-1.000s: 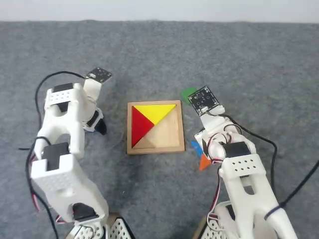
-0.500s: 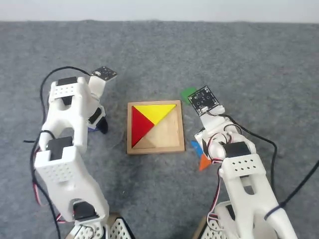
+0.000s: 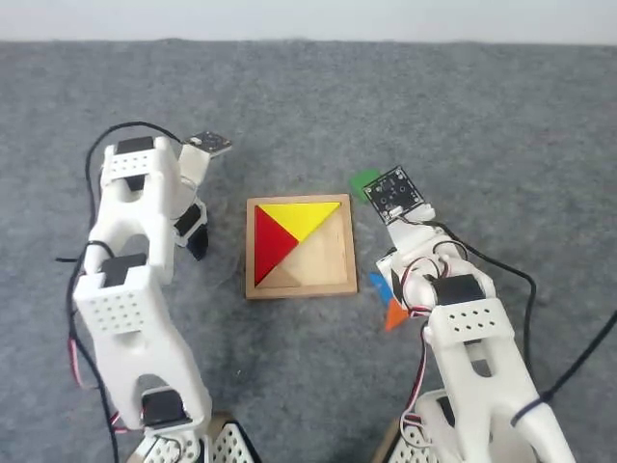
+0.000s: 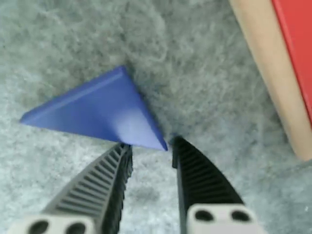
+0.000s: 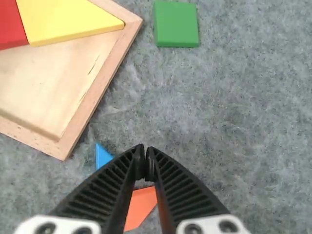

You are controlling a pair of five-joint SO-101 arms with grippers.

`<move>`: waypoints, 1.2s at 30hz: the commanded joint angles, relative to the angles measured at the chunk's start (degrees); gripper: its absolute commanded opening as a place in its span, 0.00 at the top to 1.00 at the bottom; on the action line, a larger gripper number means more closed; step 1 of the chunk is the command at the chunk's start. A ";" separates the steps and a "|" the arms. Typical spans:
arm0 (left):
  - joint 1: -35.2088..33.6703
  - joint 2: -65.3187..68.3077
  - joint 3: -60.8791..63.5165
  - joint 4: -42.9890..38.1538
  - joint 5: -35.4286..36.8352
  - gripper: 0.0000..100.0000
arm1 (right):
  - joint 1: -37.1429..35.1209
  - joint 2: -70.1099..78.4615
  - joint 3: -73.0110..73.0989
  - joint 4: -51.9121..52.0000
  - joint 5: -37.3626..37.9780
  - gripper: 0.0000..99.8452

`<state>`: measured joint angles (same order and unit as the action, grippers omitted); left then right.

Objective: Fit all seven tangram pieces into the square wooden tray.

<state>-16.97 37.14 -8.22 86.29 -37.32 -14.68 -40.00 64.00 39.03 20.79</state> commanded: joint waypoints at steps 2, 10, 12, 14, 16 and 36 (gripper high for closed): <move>-2.02 1.23 -1.98 0.26 0.70 0.92 | -0.04 -2.33 -0.62 0.22 0.70 0.98; -3.78 -10.11 -1.63 0.70 7.03 0.86 | -0.04 -2.24 -0.62 0.22 0.70 0.98; -3.69 -14.42 -1.63 0.79 8.09 0.85 | -0.04 -2.24 -0.62 0.22 0.70 0.98; -3.43 -17.67 -1.98 1.93 8.18 0.85 | -0.04 -2.24 -0.62 0.13 0.70 0.98; -2.11 -19.87 -2.07 2.73 10.37 0.85 | -0.04 -2.24 -0.62 0.04 0.70 0.98; -1.14 0.35 -5.58 -7.91 22.95 0.79 | 0.04 -2.59 -0.62 0.13 0.70 0.98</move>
<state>-17.49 36.70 -12.00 78.99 -14.46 -14.68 -40.00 64.00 39.03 20.79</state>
